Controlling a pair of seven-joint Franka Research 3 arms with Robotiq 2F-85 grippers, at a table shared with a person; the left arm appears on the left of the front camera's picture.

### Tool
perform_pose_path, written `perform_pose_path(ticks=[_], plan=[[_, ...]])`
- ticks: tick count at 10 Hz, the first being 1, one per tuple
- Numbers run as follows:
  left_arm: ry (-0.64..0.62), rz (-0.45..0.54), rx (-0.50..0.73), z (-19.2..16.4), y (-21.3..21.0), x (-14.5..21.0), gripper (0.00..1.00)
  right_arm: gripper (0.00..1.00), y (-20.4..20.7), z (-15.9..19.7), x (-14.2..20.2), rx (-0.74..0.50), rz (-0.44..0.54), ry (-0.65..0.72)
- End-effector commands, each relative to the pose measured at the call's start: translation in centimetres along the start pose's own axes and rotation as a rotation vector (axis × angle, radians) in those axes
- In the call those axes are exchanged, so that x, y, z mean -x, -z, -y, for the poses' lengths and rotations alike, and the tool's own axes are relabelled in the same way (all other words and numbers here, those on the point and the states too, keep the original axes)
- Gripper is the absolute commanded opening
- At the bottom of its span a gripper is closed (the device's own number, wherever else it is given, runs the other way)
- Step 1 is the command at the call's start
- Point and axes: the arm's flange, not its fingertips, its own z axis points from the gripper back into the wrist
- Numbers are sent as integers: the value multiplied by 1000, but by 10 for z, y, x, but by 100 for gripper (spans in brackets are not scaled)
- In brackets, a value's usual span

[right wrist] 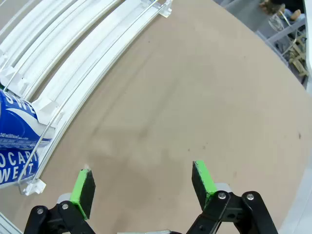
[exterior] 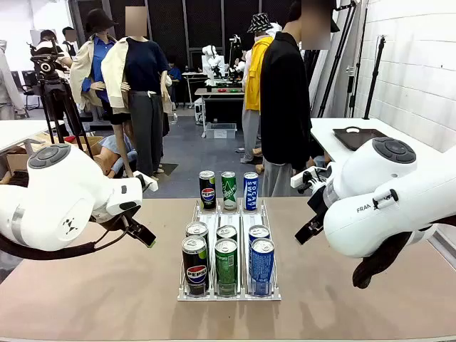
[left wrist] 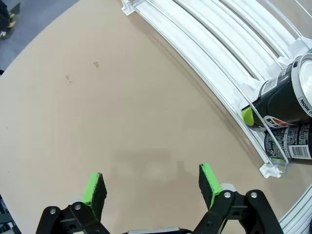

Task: Retrieve and hand over the desired beverage to the person.
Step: Pick up a can of the same type that the person held from the Automatic Can Dispenser.

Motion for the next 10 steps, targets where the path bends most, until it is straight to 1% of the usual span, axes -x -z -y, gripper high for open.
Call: perform_pose_path(ticks=[1, 10], plan=[[0, 0, 0, 0, 0, 0, 100, 100, 0, 0, 0, 0, 0, 0], [0, 0, 0, 0, 0, 0, 100, 100, 0, 0, 0, 0, 0, 0]])
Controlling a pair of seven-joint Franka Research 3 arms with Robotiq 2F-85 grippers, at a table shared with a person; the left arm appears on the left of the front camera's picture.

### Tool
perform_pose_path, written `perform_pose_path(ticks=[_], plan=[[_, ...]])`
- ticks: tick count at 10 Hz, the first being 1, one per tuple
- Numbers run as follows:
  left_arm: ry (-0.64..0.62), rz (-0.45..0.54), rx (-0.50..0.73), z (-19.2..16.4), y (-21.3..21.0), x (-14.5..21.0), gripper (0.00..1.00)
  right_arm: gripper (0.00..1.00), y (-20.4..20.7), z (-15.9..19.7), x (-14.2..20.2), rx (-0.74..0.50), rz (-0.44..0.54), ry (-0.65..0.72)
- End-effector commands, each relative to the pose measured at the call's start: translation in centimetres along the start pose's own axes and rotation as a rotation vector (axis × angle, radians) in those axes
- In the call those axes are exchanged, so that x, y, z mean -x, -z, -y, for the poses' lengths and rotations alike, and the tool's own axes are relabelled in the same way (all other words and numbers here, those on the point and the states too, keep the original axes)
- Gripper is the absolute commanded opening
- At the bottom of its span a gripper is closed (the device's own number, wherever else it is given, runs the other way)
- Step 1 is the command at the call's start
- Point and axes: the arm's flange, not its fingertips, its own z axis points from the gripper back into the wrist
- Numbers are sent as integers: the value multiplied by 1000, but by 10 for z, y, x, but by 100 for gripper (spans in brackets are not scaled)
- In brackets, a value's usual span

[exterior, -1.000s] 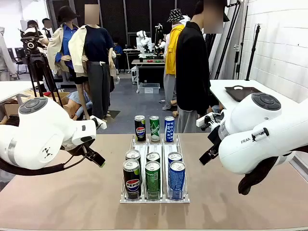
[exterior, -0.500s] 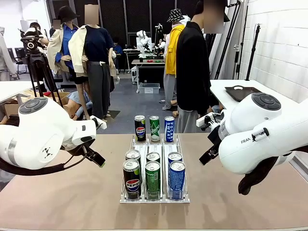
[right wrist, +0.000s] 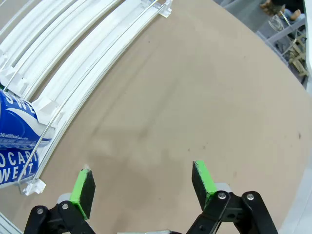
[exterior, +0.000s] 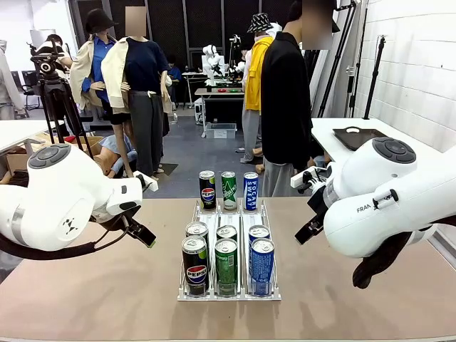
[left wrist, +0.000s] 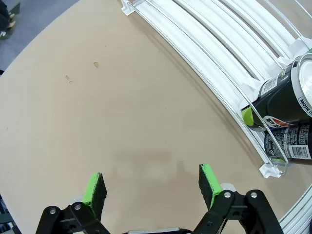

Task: Retrieve and hand over the desired beverage to the person.
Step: Pick up a can of the same type that the person held from the Automatic Can Dispenser.

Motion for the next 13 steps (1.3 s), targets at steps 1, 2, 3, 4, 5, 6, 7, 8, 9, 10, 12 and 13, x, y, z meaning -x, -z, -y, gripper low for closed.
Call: perform_pose_path(ticks=[1, 2, 3, 4, 5, 6, 7, 8, 9, 10, 12, 13], plan=[[0, 0, 0, 0, 0, 0, 100, 100, 0, 0, 0, 0, 0, 0], [0, 0, 0, 0, 0, 0, 100, 100, 0, 0, 0, 0, 0, 0], [0, 0, 0, 0, 0, 0, 100, 100, 0, 0, 0, 0, 0, 0], [0, 0, 0, 0, 0, 0, 100, 100, 0, 0, 0, 0, 0, 0], [-10, 10, 32, -6, -5, -5, 100, 100, 0, 0, 0, 0, 0, 0], [-13, 19, 53, -13, -16, -16, 100, 100, -7, 6, -16, -12, 16, 14], [-20, 16, 74, -21, -25, -30, 100, 100, -15, 11, -33, -9, 15, 20], [-28, 24, 100, -35, -32, -43, 100, 100, -21, 16, -50, -8, 15, 19], [-42, 6, 149, -51, -40, -56, 100, 100, -30, 23, -70, -34, -16, 31], [-60, -19, 208, -61, -46, -65, 100, 100, -36, 29, -83, -72, -44, 31], [-106, -85, 298, -87, -63, -87, 100, 100, -51, 50, -116, -137, -148, 189], [-130, -73, 423, -103, -76, -96, 100, 100, -62, 62, -125, -282, -160, 235]])
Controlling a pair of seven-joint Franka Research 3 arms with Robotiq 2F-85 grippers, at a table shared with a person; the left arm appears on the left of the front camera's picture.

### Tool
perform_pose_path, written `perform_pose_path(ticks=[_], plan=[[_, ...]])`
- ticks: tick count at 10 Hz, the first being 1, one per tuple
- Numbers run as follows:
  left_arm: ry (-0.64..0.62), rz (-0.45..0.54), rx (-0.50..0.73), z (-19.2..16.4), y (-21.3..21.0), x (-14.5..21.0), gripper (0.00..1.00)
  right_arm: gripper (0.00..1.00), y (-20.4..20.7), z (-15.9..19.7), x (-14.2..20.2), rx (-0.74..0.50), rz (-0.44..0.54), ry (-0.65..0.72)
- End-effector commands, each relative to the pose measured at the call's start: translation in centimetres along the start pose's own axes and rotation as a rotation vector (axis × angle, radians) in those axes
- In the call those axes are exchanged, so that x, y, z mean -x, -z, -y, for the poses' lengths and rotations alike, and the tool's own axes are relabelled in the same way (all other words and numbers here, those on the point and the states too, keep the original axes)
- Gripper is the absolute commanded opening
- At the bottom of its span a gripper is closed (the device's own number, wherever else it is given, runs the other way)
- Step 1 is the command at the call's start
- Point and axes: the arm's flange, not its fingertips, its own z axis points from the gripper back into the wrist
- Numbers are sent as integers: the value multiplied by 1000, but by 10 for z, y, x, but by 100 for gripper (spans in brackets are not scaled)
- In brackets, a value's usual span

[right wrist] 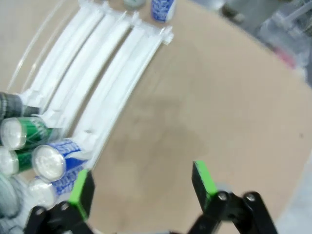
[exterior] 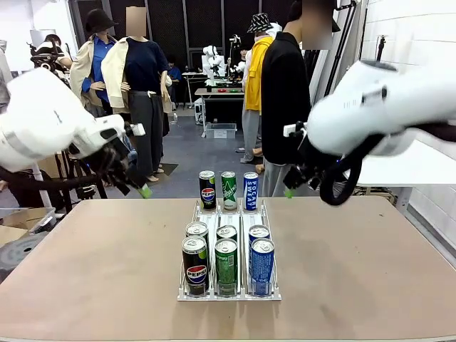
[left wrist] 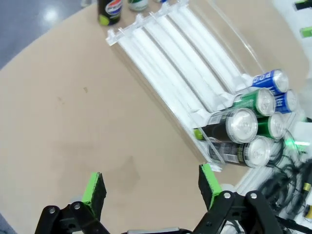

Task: Retrieve and hand over the desired beverage to the person.
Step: Pick up a can of the same type that the person held from the Automatic Can Dispenser.

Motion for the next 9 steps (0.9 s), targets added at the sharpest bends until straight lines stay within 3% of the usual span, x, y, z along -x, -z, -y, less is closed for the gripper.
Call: perform_pose_path(ticks=[1, 3, 7, 9], plan=[[-37, 1, 209, -29, -22, -14, 100, 100, -19, 25, -18, -235, -8, 96], [-72, 123, 403, -51, -47, -7, 100, 100, -48, 58, -11, -455, 69, 209], [-170, 302, 539, -98, -91, 29, 100, 100, -84, 142, 30, -717, 185, 311], [-206, 382, 538, -102, -111, 50, 100, 100, -103, 188, 61, -840, 276, 352]])
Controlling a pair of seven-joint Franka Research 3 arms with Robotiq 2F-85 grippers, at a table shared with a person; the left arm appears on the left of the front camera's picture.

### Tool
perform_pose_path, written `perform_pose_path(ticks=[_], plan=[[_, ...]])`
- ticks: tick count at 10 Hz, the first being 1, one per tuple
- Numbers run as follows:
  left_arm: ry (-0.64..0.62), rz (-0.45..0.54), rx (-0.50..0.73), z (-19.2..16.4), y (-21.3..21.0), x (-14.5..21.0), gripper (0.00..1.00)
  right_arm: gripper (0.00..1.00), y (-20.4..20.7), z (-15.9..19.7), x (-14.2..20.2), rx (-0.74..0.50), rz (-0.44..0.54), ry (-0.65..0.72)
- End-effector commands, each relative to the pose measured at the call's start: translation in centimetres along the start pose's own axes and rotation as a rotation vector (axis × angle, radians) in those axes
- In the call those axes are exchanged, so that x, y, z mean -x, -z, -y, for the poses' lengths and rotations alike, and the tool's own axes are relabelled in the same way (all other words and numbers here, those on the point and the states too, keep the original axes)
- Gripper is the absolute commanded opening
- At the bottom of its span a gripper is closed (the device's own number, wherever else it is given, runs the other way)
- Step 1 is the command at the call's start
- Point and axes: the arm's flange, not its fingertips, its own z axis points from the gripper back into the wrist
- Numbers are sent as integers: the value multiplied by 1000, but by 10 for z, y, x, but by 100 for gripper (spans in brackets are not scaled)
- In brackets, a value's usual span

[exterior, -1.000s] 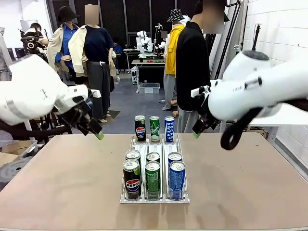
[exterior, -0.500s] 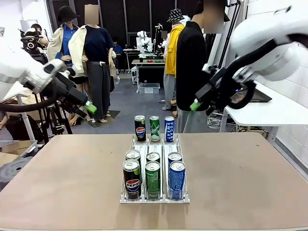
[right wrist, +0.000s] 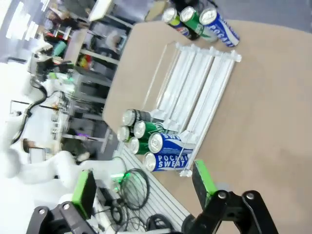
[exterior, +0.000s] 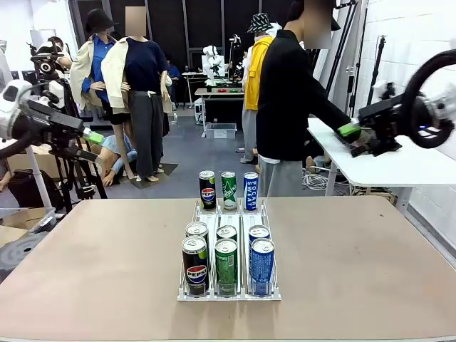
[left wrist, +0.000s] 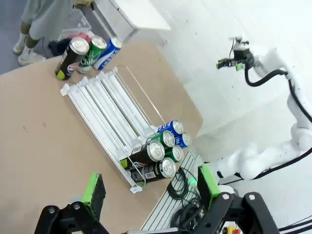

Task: Retrieve and hand over the desired beverage to the person.
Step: Pick up a can of the same type that the person held from the Automatic Can Dispenser.

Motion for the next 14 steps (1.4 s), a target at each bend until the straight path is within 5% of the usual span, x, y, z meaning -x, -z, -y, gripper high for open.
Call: perform_pose_path(ticks=[1, 3, 6, 12, 14], plan=[[2, 101, 10, 4, -19, 15, 100, 100, -35, 22, 2, -116, 61, 9], [-39, 157, -27, -7, -47, 26, 100, 100, -64, 44, 13, -166, 89, 36], [-48, 97, -30, -36, -62, 52, 100, 100, -91, 73, 41, -200, 35, 36], [-34, 234, 31, -50, -79, 65, 100, 100, -110, 101, 65, -233, 85, 98], [-81, 152, -15, -54, -74, 68, 100, 100, -110, 101, 65, -233, 85, 98]])
